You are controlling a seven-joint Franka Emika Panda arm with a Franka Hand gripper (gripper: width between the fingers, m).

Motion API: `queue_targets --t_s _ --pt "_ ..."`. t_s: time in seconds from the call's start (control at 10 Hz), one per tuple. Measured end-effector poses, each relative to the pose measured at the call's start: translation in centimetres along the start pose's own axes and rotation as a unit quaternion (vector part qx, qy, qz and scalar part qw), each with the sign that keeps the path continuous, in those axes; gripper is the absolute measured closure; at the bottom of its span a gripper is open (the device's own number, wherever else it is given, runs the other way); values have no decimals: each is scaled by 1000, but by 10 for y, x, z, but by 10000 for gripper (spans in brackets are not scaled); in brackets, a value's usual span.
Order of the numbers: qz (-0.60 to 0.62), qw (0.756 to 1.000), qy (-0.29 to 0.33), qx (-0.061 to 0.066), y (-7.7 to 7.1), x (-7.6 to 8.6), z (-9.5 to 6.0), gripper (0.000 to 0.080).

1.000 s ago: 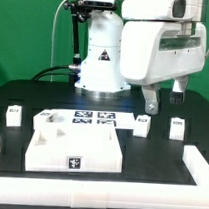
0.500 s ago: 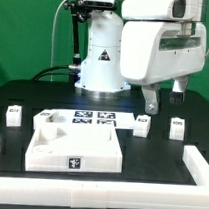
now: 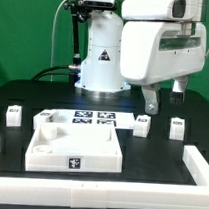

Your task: Assemble one leg

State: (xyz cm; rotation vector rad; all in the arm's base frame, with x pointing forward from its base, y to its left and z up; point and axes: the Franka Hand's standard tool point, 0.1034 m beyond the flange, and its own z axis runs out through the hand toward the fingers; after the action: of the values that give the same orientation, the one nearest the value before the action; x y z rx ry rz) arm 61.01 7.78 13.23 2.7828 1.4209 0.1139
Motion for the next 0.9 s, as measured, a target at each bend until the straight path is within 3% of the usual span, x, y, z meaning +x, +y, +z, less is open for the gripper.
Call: queue_targets --t_s 0.2,0.3,0.6,0.8,0.9 --pt "1 1000 -1 1 1 -2 1 150" --pt "-62 998 3 -7 8 -24 10 150" --pt "-143 990 -19 -1 -1 -70 19 150" --pt "-191 981 -29 3 -3 -85 20 150" --pt "-187 982 -28 2 -3 -84 21 150"
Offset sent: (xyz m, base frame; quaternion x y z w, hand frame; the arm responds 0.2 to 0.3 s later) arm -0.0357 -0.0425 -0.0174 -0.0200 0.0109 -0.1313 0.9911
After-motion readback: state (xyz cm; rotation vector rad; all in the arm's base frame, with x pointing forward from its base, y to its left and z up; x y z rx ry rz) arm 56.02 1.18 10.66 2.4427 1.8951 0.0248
